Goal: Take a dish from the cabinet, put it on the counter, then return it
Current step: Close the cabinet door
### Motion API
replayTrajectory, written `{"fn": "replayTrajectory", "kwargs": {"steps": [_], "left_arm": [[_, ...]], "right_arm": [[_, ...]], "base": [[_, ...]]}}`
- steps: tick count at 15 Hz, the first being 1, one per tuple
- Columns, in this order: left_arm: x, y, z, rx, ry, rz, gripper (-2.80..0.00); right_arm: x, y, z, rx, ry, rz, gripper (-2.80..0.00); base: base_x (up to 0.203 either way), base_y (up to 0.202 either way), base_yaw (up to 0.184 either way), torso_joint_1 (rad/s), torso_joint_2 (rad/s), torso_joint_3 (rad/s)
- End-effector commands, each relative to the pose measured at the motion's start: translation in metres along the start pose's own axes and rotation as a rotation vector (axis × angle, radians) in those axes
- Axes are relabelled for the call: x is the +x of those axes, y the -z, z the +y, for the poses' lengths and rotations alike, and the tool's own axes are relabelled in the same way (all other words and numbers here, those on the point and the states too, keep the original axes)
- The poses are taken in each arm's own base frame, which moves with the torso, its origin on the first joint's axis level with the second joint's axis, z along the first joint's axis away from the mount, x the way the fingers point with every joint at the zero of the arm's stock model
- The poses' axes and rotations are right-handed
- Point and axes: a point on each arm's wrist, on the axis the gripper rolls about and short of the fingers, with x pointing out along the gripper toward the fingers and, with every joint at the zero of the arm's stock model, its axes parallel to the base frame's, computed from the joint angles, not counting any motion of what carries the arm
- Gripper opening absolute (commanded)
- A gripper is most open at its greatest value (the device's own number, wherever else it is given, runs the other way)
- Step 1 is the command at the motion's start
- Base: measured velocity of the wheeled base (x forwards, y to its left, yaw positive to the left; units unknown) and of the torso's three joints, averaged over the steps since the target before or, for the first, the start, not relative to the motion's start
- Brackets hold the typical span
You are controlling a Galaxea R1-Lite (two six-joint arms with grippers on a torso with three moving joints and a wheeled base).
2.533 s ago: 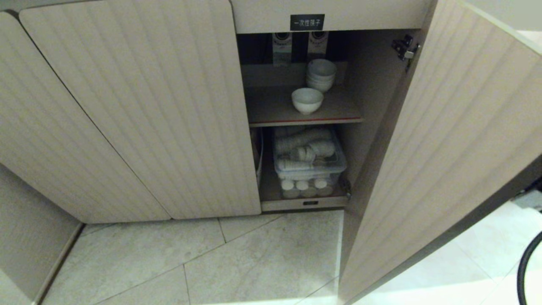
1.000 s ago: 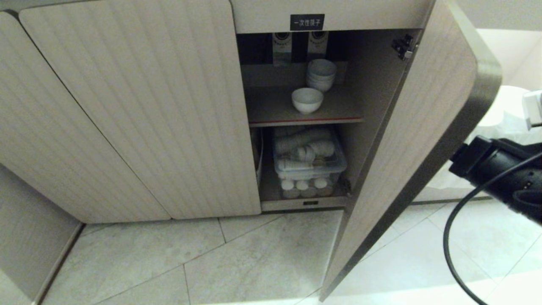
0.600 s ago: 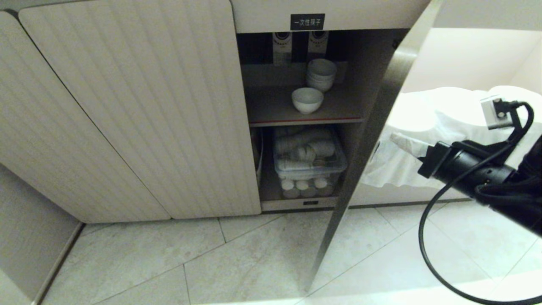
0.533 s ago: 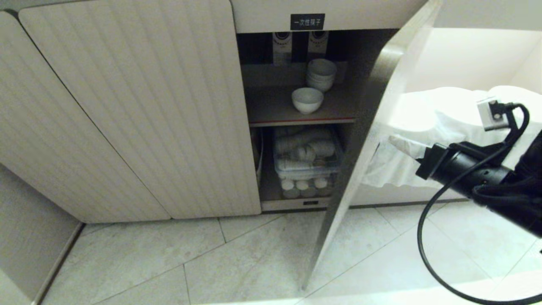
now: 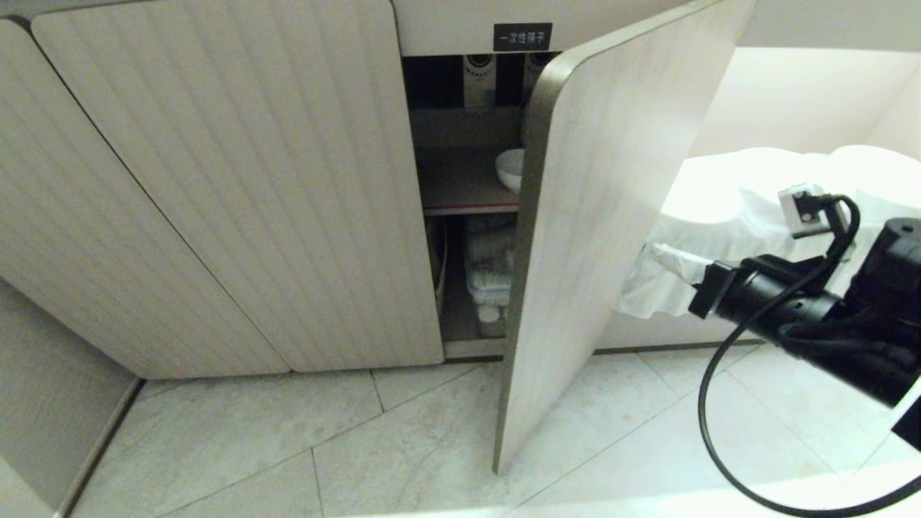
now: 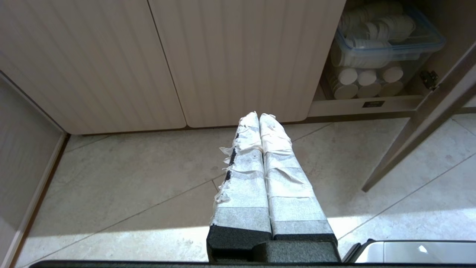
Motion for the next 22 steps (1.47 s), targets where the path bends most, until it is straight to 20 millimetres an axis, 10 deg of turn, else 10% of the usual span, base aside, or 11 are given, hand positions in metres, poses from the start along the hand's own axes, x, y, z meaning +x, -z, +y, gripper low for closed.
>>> {"fn": "replayTrajectory", "kwargs": {"steps": [1, 22], "left_arm": [[0.0, 0.0, 0.0, 0.0, 0.001, -0.001, -2.8], [0.0, 0.0, 0.0, 0.0, 0.001, -0.001, -2.8]], "right_arm": [[0.002, -0.001, 0.0, 0.0, 0.011, -0.014, -2.8], [0.112, -0.011, -0.015, -0.036, 0.049, -0.166, -2.8]], "base": [[0.0, 0.0, 0.0, 0.0, 0.0, 0.0], [0.0, 0.0, 0.0, 0.0, 0.0, 0.0]]}}
